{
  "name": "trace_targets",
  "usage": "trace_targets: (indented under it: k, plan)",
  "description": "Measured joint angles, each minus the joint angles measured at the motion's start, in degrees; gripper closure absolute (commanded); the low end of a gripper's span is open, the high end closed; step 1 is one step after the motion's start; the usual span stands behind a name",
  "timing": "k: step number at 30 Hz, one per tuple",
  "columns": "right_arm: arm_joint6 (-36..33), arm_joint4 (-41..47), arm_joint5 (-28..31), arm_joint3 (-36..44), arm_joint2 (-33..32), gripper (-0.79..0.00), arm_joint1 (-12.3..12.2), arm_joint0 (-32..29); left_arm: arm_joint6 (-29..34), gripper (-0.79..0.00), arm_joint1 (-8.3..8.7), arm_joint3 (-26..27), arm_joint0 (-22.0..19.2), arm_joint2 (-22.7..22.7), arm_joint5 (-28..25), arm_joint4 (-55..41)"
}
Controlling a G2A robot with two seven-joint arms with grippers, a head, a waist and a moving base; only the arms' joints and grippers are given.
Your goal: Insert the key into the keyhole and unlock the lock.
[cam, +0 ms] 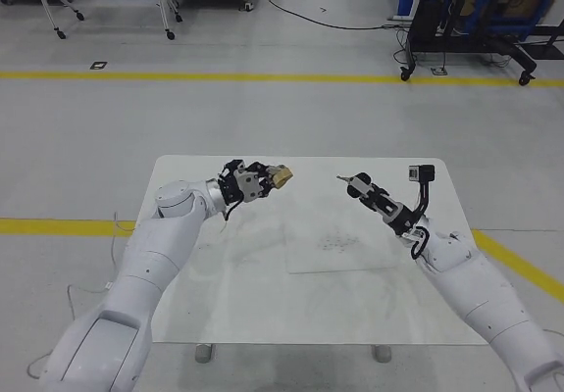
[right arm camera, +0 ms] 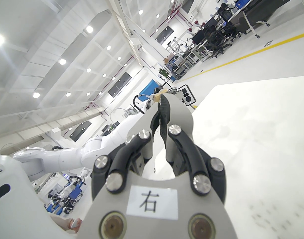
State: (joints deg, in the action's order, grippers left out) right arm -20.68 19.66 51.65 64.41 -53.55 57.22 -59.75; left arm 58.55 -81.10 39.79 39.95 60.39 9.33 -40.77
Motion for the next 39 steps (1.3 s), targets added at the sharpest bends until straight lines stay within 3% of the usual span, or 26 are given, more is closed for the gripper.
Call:
trace_targets:
  k: [6, 12, 15, 25, 29, 34, 39]
  plan:
    - [-2.1, 2.1, -8.6, 5.2, 2.6, 0.000, 1.3, 0.1, -15.0, 0.000, -1.37, 2.9, 1.9, -3.0, 2.3, 3.4]
    - [5.2, 4.0, -18.6, 11.4, 2.4, 0.000, 2.1, -3.5, -25.4, 0.000, -3.96, 1.9, -0.8, -5.8, 3.5, 1.5]
    - [7.6, 2.4, -22.7, 13.6, 1.6, 0.000, 1.9, -4.8, -26.5, 0.000, -4.34, 1.3, -1.6, -6.3, 3.8, 1.6]
    - [7.5, 2.5, -22.5, 13.5, 1.6, 0.000, 1.9, -4.7, -26.4, 0.000, -4.31, 1.4, -1.5, -6.2, 3.7, 1.5]
    - [7.5, 2.7, -24.3, 14.1, 1.9, 0.000, 2.3, -5.1, -28.6, 0.000, -4.07, 4.9, 0.2, -5.0, 0.9, 1.6]
    - [12.7, 5.9, -29.9, 14.4, 2.6, 0.000, 3.6, -5.9, -31.7, 0.000, -3.75, 8.3, 1.9, -4.0, -1.9, 3.7]
    - [17.2, 5.0, -30.8, 14.8, 3.0, 0.000, 4.6, -7.0, -32.9, 0.000, -3.48, 10.5, 2.8, -4.0, -2.7, 7.2]
